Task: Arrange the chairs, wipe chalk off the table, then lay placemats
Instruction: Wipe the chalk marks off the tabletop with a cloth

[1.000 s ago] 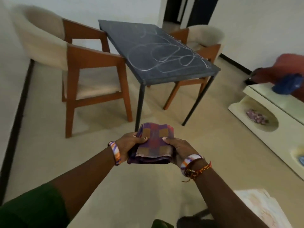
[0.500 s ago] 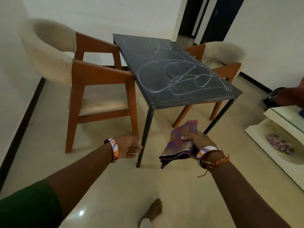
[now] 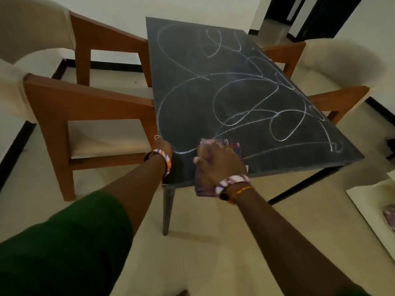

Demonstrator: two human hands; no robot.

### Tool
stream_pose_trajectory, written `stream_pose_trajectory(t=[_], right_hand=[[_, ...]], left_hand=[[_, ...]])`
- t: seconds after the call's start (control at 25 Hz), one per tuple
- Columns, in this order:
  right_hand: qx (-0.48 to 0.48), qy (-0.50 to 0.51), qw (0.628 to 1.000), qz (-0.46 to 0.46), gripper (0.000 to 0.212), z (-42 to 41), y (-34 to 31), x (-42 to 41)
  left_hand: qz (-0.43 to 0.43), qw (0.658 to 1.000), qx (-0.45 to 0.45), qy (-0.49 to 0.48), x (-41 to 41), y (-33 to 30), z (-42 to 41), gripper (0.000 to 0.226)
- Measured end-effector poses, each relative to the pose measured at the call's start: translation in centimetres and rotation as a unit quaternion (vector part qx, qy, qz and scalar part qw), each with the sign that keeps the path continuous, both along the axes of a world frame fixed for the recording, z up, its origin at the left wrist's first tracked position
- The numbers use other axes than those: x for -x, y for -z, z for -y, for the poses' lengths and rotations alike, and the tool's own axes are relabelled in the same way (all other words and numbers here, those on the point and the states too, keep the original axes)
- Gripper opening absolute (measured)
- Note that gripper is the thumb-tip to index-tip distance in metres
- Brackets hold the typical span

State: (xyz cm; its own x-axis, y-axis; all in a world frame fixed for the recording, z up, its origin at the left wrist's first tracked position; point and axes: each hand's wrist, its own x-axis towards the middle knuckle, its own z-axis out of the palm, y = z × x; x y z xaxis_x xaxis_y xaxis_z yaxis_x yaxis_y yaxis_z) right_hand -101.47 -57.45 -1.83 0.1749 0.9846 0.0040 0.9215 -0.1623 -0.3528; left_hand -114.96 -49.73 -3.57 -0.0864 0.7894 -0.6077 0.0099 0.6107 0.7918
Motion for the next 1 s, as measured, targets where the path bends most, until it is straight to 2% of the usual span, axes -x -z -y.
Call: stream_pose_trajectory(t=[0.08,0.2,0.28,0.36,0.44,0.52,0.6,0.68,0.76,0.8,0.92,1.0], right_hand=[[0.054,-0.020,0.994,0.093,0.076,-1.6,1.7,0.7],[0.059,-0.067,0.990,0.111,0.074,-2.2,4.4,-1.7],[0.047,-0.032,0.989,0.134,0.069,-2.4,5.1,-5.7],[0.065,0.057,0.989,0.122,0.065,-2.5,5.0,-10.3],[0.087,0.125,0.984,0.091,0.062,-2.6,4.5,-13.1],[0.080,0.150,0.982,0.084,0.059,-2.8,4.5,-12.5],[0.043,0.089,0.990,0.103,0.058,-2.7,4.9,-8.3],[0.001,-0.040,0.991,0.124,0.060,-1.8,5.3,-2.9],[0.017,-0.144,0.981,0.127,0.061,-0.9,5.3,-0.3],[0.016,-0.156,0.979,0.130,0.061,-0.9,5.0,-1.1],[0.011,-0.018,0.984,0.178,0.062,0.3,5.1,-10.1],[0.097,0.065,0.974,0.197,0.063,1.7,5.1,-16.3]], left_hand=[[-0.082,0.996,0.009,-0.039,-1.0,0.5,-0.6,0.053],[-0.162,0.983,0.037,-0.075,-1.4,1.3,-1.2,0.066],[-0.200,0.977,0.035,-0.063,-1.6,1.5,-1.5,0.068],[-0.224,0.973,0.029,-0.056,-1.7,1.1,-1.5,0.067],[-0.228,0.972,0.029,-0.054,-1.8,0.9,-1.5,0.066],[-0.224,0.972,0.028,-0.059,-1.8,0.7,-1.3,0.066],[-0.208,0.976,0.028,-0.060,-1.9,0.5,-1.1,0.066],[-0.182,0.980,0.032,-0.067,-2.0,0.1,-0.8,0.064],[-0.156,0.984,0.046,-0.075,-1.8,-0.2,-0.5,0.060],[-0.141,0.986,0.047,-0.073,-1.7,-0.2,-0.5,0.059],[-0.122,0.990,0.038,-0.053,-1.1,0.2,-0.5,0.060],[-0.127,0.990,0.033,-0.047,-0.9,0.4,-0.6,0.058]])
